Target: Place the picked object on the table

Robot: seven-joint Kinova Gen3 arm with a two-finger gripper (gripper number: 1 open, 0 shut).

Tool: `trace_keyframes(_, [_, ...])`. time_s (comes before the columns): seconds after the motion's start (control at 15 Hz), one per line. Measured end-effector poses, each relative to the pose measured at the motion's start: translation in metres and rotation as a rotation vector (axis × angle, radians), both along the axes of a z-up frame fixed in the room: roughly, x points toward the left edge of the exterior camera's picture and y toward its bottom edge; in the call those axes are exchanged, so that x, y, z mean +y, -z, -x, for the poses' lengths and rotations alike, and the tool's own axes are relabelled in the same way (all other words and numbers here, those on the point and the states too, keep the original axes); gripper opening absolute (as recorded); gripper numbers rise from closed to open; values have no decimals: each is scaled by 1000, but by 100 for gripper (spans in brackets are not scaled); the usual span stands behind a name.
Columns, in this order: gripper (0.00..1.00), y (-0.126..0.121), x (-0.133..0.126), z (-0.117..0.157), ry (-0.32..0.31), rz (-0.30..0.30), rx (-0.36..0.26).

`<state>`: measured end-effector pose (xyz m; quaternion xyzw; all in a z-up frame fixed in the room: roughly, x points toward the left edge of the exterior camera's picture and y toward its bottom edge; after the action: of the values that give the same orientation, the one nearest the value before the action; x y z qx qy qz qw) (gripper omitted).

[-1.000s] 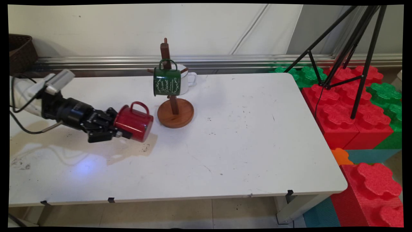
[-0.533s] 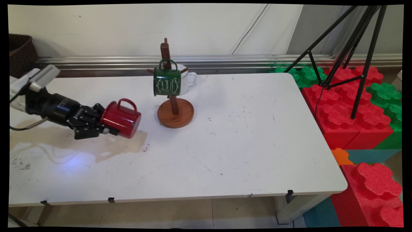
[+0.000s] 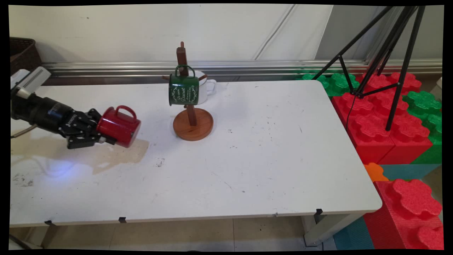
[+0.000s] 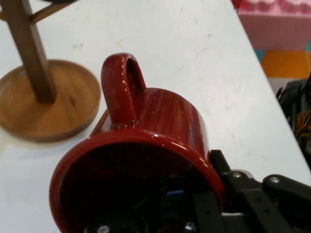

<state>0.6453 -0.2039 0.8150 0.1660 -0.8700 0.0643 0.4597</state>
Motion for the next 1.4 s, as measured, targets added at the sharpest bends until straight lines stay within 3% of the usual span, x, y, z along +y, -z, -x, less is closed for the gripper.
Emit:
trace_keyframes(0.53, [0,-16,6,-23,34,37,-166])
trace_keyframes(1.4, [0,-15,11,-35,108,76,-353])
